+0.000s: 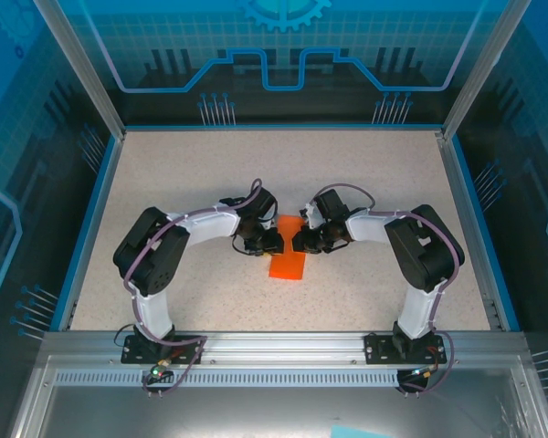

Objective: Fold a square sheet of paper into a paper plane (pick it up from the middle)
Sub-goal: Fold the square sheet of paper in half at the center of the table.

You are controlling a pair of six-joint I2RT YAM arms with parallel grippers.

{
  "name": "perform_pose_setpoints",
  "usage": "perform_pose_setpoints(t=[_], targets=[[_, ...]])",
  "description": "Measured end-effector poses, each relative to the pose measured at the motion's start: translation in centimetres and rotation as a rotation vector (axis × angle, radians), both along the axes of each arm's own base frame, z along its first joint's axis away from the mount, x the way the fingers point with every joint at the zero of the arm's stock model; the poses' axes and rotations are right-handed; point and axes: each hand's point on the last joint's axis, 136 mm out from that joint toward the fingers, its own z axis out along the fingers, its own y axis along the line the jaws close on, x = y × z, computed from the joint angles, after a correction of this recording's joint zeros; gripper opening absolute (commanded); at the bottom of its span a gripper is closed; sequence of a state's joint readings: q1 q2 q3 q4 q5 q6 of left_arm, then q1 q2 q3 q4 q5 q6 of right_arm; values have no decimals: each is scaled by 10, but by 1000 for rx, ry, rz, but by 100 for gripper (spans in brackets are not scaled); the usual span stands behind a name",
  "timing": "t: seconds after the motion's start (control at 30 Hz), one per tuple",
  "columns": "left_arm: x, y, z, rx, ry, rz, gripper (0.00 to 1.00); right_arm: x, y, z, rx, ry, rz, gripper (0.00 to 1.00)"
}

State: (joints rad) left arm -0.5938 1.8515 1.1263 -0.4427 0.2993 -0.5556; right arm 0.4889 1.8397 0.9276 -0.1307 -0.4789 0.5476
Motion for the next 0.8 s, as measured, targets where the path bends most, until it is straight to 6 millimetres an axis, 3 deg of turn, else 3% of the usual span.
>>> perform_pose_setpoints(t=[0.2, 0.53, 0.8], targets=[[-9, -12, 4, -19, -14, -18, 24, -1, 1, 1, 7, 5, 4, 16], [-28, -12, -12, -7, 14, -35, 23, -4, 3, 2, 23, 17, 13, 20], [-27, -9, -14, 18, -8, -48, 23, -4, 4, 3, 30, 19, 15, 26]])
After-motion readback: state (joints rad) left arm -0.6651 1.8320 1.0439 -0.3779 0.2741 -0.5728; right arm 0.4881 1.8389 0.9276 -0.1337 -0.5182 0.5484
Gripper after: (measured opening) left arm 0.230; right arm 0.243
